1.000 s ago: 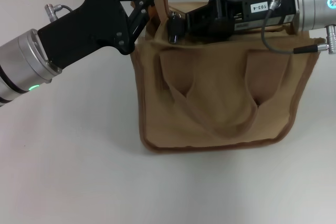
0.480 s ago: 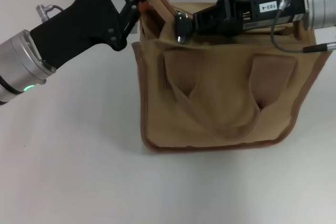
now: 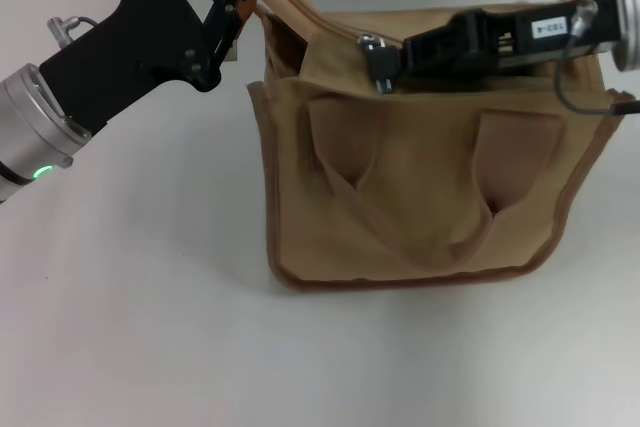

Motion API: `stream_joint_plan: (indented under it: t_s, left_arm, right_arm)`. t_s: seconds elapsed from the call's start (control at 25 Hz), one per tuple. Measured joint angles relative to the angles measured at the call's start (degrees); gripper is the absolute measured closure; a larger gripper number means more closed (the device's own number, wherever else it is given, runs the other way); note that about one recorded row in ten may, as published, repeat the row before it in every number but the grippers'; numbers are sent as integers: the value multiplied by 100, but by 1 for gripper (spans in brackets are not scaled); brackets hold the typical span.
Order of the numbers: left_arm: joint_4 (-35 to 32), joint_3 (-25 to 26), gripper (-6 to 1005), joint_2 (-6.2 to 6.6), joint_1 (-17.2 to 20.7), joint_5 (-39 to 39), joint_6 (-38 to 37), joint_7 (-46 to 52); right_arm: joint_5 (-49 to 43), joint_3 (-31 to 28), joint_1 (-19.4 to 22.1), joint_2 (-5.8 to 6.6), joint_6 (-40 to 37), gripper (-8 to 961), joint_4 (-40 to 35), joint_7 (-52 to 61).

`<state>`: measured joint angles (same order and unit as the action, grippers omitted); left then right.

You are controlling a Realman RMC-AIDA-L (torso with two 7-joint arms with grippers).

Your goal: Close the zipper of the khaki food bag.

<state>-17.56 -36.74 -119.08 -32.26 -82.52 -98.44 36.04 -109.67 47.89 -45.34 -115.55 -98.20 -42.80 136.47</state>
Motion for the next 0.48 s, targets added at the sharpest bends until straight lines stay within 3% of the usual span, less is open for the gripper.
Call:
stream_joint_plan:
  t_s: [0.48]
  left_arm:
    - [26,6,922,17,66,144,204,9]
  right_arm:
    - [28,-393,479,187,-504,930,-288,-390]
